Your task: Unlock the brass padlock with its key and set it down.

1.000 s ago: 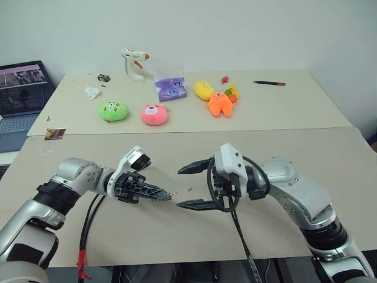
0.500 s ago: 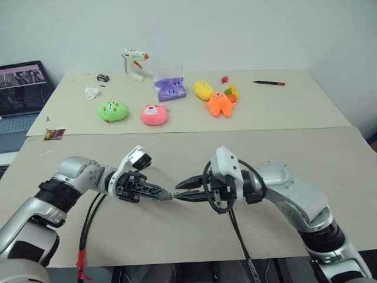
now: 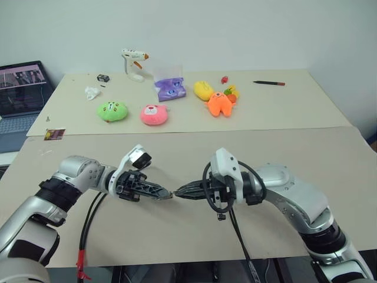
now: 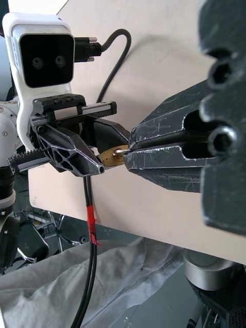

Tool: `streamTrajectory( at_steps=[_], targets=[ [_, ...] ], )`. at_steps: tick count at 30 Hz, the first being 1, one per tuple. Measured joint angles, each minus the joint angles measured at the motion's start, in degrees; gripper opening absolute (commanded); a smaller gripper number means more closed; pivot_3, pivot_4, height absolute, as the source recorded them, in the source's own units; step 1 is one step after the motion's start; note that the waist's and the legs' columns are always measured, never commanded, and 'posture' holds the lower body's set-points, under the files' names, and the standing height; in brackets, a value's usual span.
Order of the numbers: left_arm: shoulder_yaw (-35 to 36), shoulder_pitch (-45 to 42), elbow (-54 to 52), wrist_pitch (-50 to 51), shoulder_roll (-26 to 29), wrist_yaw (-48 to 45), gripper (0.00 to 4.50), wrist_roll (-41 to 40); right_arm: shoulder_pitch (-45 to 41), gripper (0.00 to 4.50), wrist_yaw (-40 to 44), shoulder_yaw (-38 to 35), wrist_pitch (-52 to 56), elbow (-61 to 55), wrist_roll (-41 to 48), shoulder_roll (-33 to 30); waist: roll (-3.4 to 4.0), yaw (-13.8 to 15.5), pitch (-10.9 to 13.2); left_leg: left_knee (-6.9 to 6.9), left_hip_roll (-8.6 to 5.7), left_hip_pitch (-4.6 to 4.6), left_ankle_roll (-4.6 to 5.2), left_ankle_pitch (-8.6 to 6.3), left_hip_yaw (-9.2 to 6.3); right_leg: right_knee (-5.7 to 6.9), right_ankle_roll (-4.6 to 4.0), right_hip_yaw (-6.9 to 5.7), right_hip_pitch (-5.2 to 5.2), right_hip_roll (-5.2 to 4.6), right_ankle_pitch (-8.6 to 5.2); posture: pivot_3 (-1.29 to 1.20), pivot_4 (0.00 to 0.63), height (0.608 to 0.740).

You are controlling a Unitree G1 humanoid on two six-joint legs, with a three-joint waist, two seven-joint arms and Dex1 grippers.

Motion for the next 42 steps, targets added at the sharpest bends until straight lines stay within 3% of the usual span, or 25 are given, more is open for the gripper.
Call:
streamTrajectory(
  at_steps=[8,16,19,21,22,25,29,33,42],
  targets=[
    [-2.4,0.0,-1.2,-2.2,-0.6,0.1,0.83,0.1,-1.7,0.02,-1.5,-2.5,13.6,-0.7,10.0,-2.5,0.0,0.0,0.0,0.0,-0.01,-0.03,0.0,0.0,-0.01,-0.04,-0.01,-0.02,0.01,-0.31,0.0,0.0,0.15,0.74],
    [-2.7,-0.4,-1.1,-3.2,-0.3,-0.1,0.83,0.0,-3.6,0.02,-10.5,-7.8,28.6,0.7,21.6,0.7,0.0,0.0,0.0,-0.02,-0.01,-0.03,0.01,0.0,-0.01,-0.03,-0.01,0.04,0.02,-0.39,0.0,0.0,0.15,0.74],
    [-2.7,-0.4,-0.7,-3.3,-0.2,-0.1,0.83,0.0,-4.1,0.02,-10.4,-6.6,26.5,-0.6,19.7,-0.2,0.0,0.0,0.0,-0.02,-0.04,-0.04,0.02,0.0,-0.01,-0.01,-0.01,0.01,-0.03,-0.36,0.0,0.0,0.15,0.74],
    [-2.4,-0.5,-0.2,-3.3,-0.2,-0.1,0.83,-0.2,-4.1,0.02,-7.9,-3.0,18.4,-2.8,12.5,-2.5,0.0,0.0,0.0,0.0,-0.05,-0.03,0.01,0.0,0.0,0.0,0.0,-0.05,-0.04,-0.31,0.0,0.0,0.15,0.74],
    [-2.4,-0.5,-0.1,-3.3,-0.2,0.0,0.83,-0.2,-4.1,0.5,-6.6,-0.9,14.3,-3.7,9.0,-4.1,0.0,0.0,0.0,0.0,-0.06,-0.01,0.01,0.0,0.0,0.0,0.01,-0.07,-0.03,-0.26,-0.01,0.0,0.15,0.74],
    [-2.4,-0.5,0.1,-3.1,-0.3,0.1,0.83,-0.2,-3.2,1.21,-3.0,2.9,6.6,-4.3,2.0,-7.0,0.0,0.0,0.0,0.04,-0.04,0.02,0.01,0.0,0.0,0.01,0.01,-0.07,0.0,-0.05,-0.01,0.0,0.15,0.74],
    [-2.2,-0.7,0.8,-3.1,-0.7,0.1,0.83,-0.1,-1.5,2.62,0.4,4.1,1.1,-3.6,-1.7,-8.5,0.0,0.0,0.0,0.05,-0.03,0.01,0.01,0.0,0.01,0.02,0.0,-0.04,0.0,-0.28,0.0,0.0,0.15,0.74],
    [-2.2,-0.9,2.2,-3.2,-1.2,0.0,0.83,0.1,1.3,2.62,2.6,4.0,-3.1,0.2,-5.8,-11.2,-0.01,0.0,0.0,0.06,-0.02,-0.01,0.01,0.0,0.01,0.01,0.0,-0.03,0.01,-0.05,-0.01,0.0,0.15,0.74],
    [-2.2,-1.1,2.3,-3.1,-1.9,0.0,0.83,0.1,-4.5,2.62,0.1,-0.3,3.7,-3.3,2.7,-4.9,-0.01,0.0,0.0,0.04,0.03,-0.02,0.01,0.0,0.0,0.0,-0.01,0.0,0.02,-0.32,0.0,0.0,0.15,0.74]
  ],
)
